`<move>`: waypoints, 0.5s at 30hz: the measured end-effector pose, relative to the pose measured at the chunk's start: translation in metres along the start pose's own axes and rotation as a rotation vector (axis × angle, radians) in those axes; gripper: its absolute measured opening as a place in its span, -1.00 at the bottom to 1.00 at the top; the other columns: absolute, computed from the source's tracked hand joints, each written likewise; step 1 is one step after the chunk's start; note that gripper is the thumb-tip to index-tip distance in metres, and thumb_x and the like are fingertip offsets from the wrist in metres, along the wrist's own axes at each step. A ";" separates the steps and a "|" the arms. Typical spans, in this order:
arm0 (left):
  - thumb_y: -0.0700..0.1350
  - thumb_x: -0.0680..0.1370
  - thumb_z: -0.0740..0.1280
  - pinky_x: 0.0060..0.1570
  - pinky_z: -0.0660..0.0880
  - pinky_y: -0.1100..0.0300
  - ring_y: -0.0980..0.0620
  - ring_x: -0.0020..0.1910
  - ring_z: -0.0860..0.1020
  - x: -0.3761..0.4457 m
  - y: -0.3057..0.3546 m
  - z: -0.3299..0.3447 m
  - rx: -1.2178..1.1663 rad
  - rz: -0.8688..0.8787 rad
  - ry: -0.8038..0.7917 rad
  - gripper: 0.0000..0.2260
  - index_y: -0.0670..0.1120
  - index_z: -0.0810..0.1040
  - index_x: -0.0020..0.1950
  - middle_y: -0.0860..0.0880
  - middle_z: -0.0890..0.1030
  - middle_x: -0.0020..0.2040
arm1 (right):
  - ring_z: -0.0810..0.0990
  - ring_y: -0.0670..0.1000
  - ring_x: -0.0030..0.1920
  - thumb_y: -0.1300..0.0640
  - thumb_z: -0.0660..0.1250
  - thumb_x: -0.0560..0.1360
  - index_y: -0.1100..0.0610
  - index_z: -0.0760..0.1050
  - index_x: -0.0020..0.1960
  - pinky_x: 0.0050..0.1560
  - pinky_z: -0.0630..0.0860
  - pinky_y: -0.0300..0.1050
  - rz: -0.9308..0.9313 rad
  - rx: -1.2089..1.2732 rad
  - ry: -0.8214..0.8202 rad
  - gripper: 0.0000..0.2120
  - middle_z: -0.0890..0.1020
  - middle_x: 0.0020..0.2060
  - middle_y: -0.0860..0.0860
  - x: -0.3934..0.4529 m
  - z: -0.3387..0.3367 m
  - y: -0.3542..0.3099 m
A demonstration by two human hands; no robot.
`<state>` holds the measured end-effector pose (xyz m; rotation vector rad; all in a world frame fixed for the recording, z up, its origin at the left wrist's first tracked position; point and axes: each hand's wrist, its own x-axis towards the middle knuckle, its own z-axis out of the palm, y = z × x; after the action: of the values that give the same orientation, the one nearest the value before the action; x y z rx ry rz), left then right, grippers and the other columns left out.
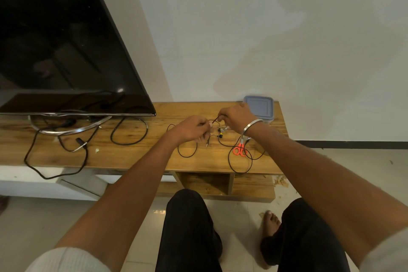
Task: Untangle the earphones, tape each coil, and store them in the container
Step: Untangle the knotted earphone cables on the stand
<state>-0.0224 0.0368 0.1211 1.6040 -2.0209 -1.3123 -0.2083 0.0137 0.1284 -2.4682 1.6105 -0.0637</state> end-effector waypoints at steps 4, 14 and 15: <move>0.00 0.67 0.12 -0.18 0.54 0.16 0.01 -0.20 0.62 -0.003 0.004 0.001 -0.110 -0.132 -0.168 -0.71 -0.08 0.55 -0.09 -0.09 0.64 -0.16 | 0.55 0.02 0.11 0.12 0.11 0.62 0.02 0.51 0.15 0.26 0.17 0.03 0.045 0.028 0.052 -0.77 0.65 0.03 -0.08 0.000 0.005 0.007; -0.13 0.66 0.14 -0.03 0.62 0.13 -0.08 -0.03 0.66 -0.013 0.025 0.003 -0.768 0.016 -0.126 -0.78 -0.16 0.54 -0.03 -0.15 0.65 -0.07 | 0.54 0.13 0.10 0.12 0.07 0.62 0.02 0.54 0.03 0.13 0.28 0.02 0.120 0.121 0.024 -0.74 0.64 -0.02 0.03 -0.003 0.021 0.012; -0.13 0.66 0.15 -0.02 0.62 0.11 -0.09 0.00 0.65 -0.012 0.026 0.003 -0.819 0.038 -0.122 -0.78 -0.17 0.55 -0.02 -0.16 0.66 -0.05 | 0.54 0.14 0.08 0.11 0.07 0.61 0.05 0.53 0.02 0.11 0.30 0.02 0.119 0.130 0.017 -0.75 0.64 -0.02 0.05 -0.004 0.020 0.009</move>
<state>-0.0368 0.0490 0.1425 1.1015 -1.2551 -1.9065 -0.2155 0.0166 0.1070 -2.2776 1.6991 -0.1663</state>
